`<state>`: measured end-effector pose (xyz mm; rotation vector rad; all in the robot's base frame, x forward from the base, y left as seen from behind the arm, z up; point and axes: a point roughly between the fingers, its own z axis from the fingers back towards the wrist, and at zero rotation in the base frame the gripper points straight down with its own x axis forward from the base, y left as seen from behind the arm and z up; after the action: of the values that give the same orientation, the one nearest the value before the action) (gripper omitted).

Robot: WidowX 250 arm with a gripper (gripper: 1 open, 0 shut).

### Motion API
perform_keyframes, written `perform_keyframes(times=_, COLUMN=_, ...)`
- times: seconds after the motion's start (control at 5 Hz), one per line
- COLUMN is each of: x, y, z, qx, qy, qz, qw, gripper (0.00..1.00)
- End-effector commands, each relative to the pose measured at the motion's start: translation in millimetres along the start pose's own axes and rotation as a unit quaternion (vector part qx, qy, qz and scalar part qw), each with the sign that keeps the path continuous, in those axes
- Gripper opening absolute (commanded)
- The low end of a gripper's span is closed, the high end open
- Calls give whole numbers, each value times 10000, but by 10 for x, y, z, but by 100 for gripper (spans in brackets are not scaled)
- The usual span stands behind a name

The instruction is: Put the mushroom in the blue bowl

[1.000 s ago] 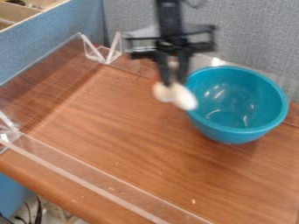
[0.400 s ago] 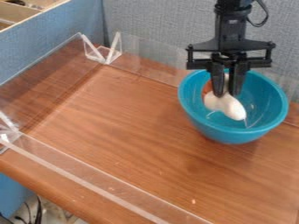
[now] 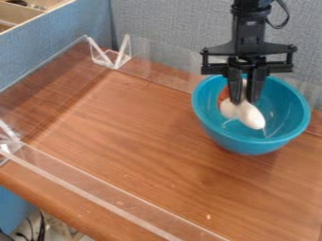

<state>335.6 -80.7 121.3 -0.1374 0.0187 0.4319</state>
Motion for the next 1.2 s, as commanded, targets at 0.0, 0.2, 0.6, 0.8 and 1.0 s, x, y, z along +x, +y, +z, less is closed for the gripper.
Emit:
perform_keyframes(times=0.0, x=26, y=-27, z=184, qx=-188, qy=-239, qz=-26, qw=9995, gripper=0)
perform_keyframes(times=0.2, x=22, y=-14, z=180, qx=-192, qy=-234, qz=-22, qw=9995, gripper=0)
perform_keyframes(times=0.6, x=15, y=19, z=177, qx=-201, qy=-228, qz=-6, qw=9995, gripper=0)
perform_keyframes(times=0.8, x=9, y=33, z=182, qx=-208, qy=-226, qz=4, qw=9995, gripper=100)
perform_keyframes(times=1.0, x=20, y=48, z=199, qx=-223, qy=-242, qz=16, qw=9995, gripper=0)
